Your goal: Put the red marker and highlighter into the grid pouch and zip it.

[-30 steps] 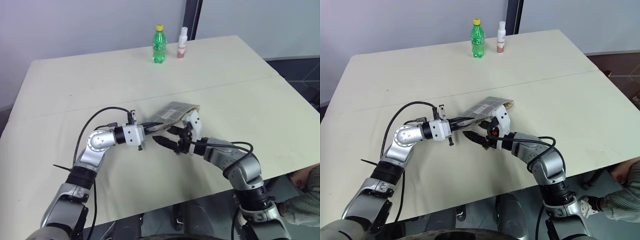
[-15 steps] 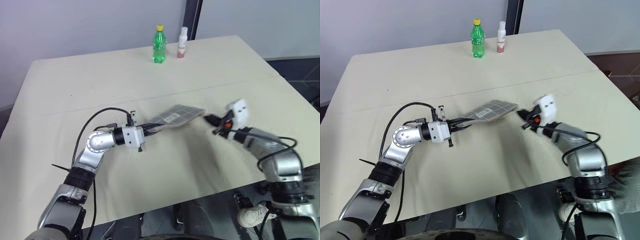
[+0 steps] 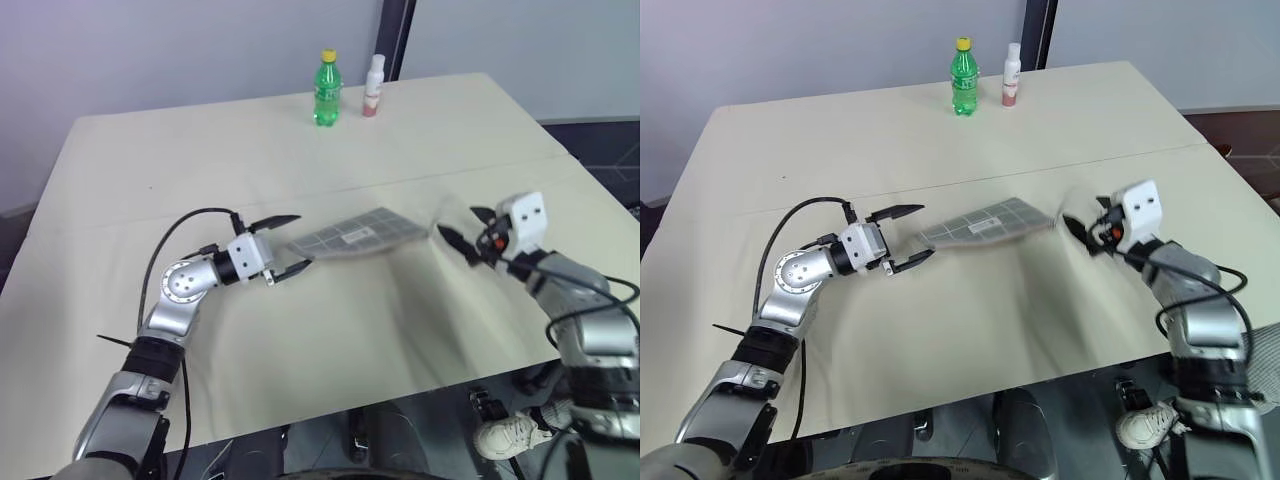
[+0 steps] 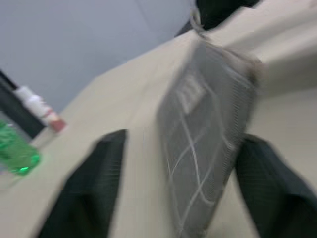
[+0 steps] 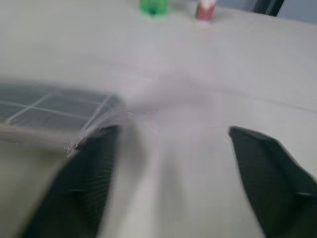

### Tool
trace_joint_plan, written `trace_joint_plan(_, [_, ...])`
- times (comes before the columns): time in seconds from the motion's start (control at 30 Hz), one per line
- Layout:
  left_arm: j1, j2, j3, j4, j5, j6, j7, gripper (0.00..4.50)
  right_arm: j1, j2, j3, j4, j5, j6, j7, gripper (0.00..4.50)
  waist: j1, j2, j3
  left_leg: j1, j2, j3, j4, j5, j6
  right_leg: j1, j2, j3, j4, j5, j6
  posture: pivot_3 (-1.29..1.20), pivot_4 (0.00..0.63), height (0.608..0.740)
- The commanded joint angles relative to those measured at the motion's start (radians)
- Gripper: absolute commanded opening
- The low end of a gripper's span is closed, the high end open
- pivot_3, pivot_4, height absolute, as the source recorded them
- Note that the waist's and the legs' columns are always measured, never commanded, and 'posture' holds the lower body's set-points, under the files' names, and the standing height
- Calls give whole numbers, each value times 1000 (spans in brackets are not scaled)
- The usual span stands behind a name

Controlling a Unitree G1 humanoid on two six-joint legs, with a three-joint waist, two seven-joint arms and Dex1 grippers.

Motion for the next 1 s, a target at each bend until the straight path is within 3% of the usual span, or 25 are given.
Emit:
trace_joint_plan(0.03, [114, 49, 87, -124, -172, 136, -49, 4170, 234, -72, -68, -207, 125, 31, 207, 4484, -2, 1, 0, 0, 0, 0, -1, 0, 0, 0, 0, 0, -1, 0, 0, 0, 150, 740])
trace_joint_plan(0.17, [258, 87, 167, -268, -297, 359, -16, 4170, 417, -116, -171, -325, 170, 14, 282, 4484, -13, 2, 0, 3, 0, 0, -4, -2, 4, 1, 1, 1, -1, -2, 3, 0, 150, 740])
trace_joint_plan(0.3, [299, 140, 295, -324, -340, 477, 61, 4170, 433, -93, -265, -440, 276, 44, 268, 4484, -22, 3, 1, 7, 1, -6, 1, -4, -1, 0, 2, -2, -5, -2, 0, 0, 150, 740])
trace_joint_plan(0.33, [291, 147, 311, -317, -331, 487, 73, 4170, 424, -91, -269, -455, 292, 53, 262, 4484, -30, 15, -1, 6, 1, -12, 1, -4, -1, 3, 5, -6, -16, 3, -1, 0, 150, 740])
trace_joint_plan(0.37, [274, 157, 330, -297, -330, 491, 74, 4170, 408, -87, -262, -463, 305, 63, 252, 4484, -24, 42, -7, -5, 8, -29, 0, -5, -1, 10, 24, -9, -51, 25, -2, 0, 150, 740])
trace_joint_plan(0.4, [262, 162, 343, -284, -330, 495, 73, 4170, 396, -84, -257, -469, 314, 72, 244, 4484, -20, 35, -9, -32, 35, -38, -14, -3, -3, 25, 49, -14, -84, 56, -16, 0, 150, 740])
trace_joint_plan(0.43, [250, 169, 351, -270, -334, 496, 62, 4170, 384, -81, -242, -468, 313, 76, 238, 4484, -5, 8, -6, -32, 36, -24, -24, -3, -3, 28, 35, -30, -23, 28, -29, 0, 150, 740])
trace_joint_plan(0.47, [242, 174, 355, -260, -342, 505, 44, 4170, 374, -78, -220, -461, 295, 68, 233, 4484, -2, 0, -2, -6, 19, 4, -39, 2, -6, 49, 13, -24, 21, -56, -20, 0, 150, 740])
trace_joint_plan(0.5, [239, 175, 356, -257, -344, 511, 32, 4170, 366, -74, -205, -456, 282, 63, 231, 4484, -1, -6, 3, 5, -3, -1, -42, 9, -5, 55, 10, -1, 37, -95, -18, 0, 150, 740])
trace_joint_plan(0.53, [236, 175, 356, -255, -343, 514, 21, 4170, 359, -71, -194, -450, 275, 62, 227, 4484, 1, -2, 3, 13, -16, -5, -42, 10, -7, 53, 4, -2, 35, -96, -17, 0, 150, 740])
trace_joint_plan(0.57, [237, 172, 356, -257, -344, 523, 16, 4170, 355, -70, -186, -446, 271, 62, 224, 4484, -2, 9, 2, 22, -22, -11, -30, 12, -9, 56, -1, -6, 34, -96, -17, 0, 150, 740])
trace_joint_plan(0.6, [238, 170, 356, -259, -339, 526, 13, 4170, 352, -70, -180, -445, 268, 61, 224, 4484, -5, 11, 3, 26, -25, -26, -20, 14, -16, 58, -5, -15, 34, -96, -18, 0, 150, 740])
trace_joint_plan(0.73, [248, 157, 358, -267, -318, 534, 22, 4170, 350, -67, -169, -439, 256, 54, 212, 4484, -10, 2, 4, 22, -24, -28, -27, 11, -10, 62, -2, -17, 27, -89, -10, 0, 150, 740])
trace_joint_plan(1.0, [236, 156, 357, -238, -271, 531, 30, 4170, 359, -66, -168, -427, 231, 41, 211, 4484, 0, 1, 4, 18, -23, -23, -27, 10, -3, 58, 1, -15, 23, -80, -6, 0, 150, 740])
